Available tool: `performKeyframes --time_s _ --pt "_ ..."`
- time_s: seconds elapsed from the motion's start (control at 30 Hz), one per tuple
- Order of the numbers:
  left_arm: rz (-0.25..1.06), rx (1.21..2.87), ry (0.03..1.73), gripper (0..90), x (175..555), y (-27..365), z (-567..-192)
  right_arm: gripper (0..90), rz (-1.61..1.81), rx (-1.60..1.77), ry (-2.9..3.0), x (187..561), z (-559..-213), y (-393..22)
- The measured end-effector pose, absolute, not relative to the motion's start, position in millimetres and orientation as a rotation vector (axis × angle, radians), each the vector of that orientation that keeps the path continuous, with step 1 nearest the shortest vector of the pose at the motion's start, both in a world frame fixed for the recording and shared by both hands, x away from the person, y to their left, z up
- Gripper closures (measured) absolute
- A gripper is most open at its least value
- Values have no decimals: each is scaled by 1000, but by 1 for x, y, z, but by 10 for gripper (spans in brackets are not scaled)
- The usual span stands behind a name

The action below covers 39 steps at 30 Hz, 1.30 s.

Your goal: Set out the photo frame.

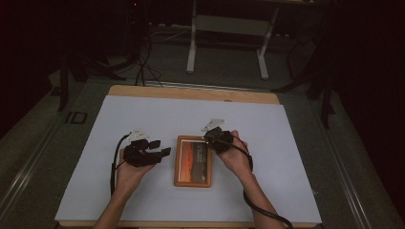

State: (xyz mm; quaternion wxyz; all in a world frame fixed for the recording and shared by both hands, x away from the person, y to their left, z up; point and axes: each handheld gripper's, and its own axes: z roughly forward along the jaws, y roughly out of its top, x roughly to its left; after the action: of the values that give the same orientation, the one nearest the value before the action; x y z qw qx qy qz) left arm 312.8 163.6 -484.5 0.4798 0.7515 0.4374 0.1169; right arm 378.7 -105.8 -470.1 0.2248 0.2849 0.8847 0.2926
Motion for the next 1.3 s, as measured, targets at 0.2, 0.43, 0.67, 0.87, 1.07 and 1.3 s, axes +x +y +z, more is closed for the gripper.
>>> performKeyframes --time_s 0.2,0.43,0.67,0.87,1.07,1.3 --pt "288 1835 1071 431 313 164 -484 899 803 790 2454 380 -475 -102" --pt "287 1842 1072 429 313 164 -485 898 802 787 2450 381 -479 -102" --pt "281 1844 1076 423 313 163 -486 899 805 792 2450 381 -479 -105" --pt "276 1853 1074 423 313 163 -486 898 809 796 2454 381 -479 -106" --pt "270 1858 1076 425 313 162 -487 898 820 808 2456 382 -479 -109" --pt "268 1864 1077 426 313 162 -487 899 827 822 2456 383 -481 -112"
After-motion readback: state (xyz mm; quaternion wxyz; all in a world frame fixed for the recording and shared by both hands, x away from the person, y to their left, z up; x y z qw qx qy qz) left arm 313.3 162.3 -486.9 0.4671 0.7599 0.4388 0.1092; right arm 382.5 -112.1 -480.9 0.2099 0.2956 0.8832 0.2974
